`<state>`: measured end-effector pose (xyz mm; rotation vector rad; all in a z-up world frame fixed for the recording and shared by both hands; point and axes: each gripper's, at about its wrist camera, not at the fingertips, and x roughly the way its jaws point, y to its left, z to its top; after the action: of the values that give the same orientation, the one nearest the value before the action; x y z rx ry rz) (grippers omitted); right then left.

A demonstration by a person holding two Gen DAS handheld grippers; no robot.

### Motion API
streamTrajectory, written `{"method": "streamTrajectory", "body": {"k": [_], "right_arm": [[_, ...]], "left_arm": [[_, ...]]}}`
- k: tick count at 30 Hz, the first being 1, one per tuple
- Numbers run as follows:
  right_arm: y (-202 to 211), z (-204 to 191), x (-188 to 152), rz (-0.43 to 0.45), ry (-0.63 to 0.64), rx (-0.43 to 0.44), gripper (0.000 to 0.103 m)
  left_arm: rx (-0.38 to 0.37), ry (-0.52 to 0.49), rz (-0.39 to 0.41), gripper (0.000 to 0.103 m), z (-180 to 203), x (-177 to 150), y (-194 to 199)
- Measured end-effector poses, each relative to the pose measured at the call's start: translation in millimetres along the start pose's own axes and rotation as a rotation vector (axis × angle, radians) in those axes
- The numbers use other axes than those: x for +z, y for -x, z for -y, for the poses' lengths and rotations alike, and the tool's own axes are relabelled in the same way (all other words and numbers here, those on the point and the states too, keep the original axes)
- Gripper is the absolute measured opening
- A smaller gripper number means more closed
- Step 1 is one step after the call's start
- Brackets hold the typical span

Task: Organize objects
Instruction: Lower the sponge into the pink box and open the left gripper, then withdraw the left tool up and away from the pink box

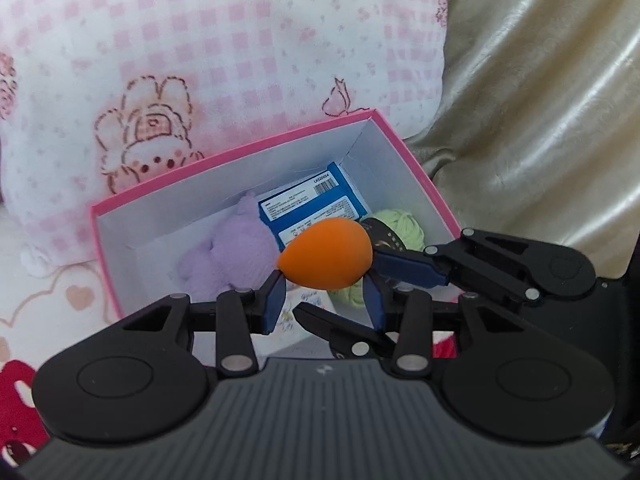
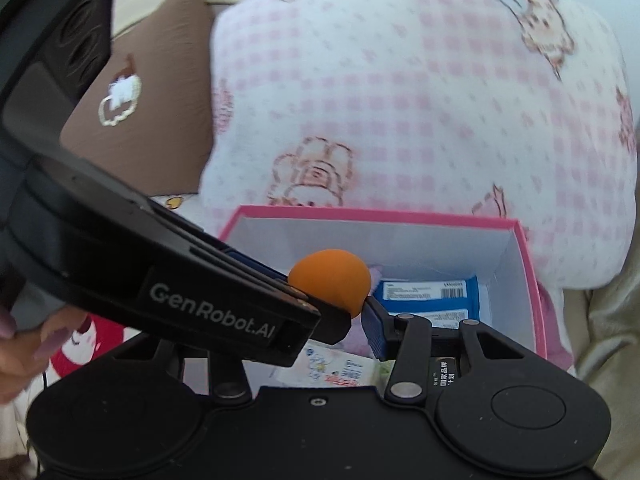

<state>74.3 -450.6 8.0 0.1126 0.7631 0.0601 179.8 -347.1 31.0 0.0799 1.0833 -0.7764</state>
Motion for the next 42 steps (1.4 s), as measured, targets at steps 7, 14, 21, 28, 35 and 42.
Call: {"method": "streamTrajectory", "body": {"k": [7,14,21,28,35,42], "right_arm": [[-27.6,27.4,-9.4,-0.028,-0.097,-0.012,0.051],[-46.4,34.2,-18.9,-0.031,-0.131,-0.027,0.051],[-52.2,34.6,-17.8,-0.008,-0.131,-0.099,0.052],[-30.5,33.8,-26.2,0.045,-0.191,-0.111,0.052],[12.1,4.2,-44.8,0.079,-0.187,-0.038,0.052],[42.4,-31.4,-46.3,0.064,-0.187,0.010,0.052]], "left_arm": [[-0.046,0.059,0.001,0.040,-10.5,2.2,-39.3],[-0.065,0.131,0.011,0.040,-22.5,-3.7,-60.2],[-0.058,0.083,0.137,0.043,-20.5,-7.0,-52.2],[-0.072,0.130,0.156,0.043,-28.7,-14.2,-30.5],[-0.007,0.106,0.111,0.043,-22.9,-42.5,8.5],[0.024,0.124,0.128,0.043,-21.0,-77.5,67.7]]}}
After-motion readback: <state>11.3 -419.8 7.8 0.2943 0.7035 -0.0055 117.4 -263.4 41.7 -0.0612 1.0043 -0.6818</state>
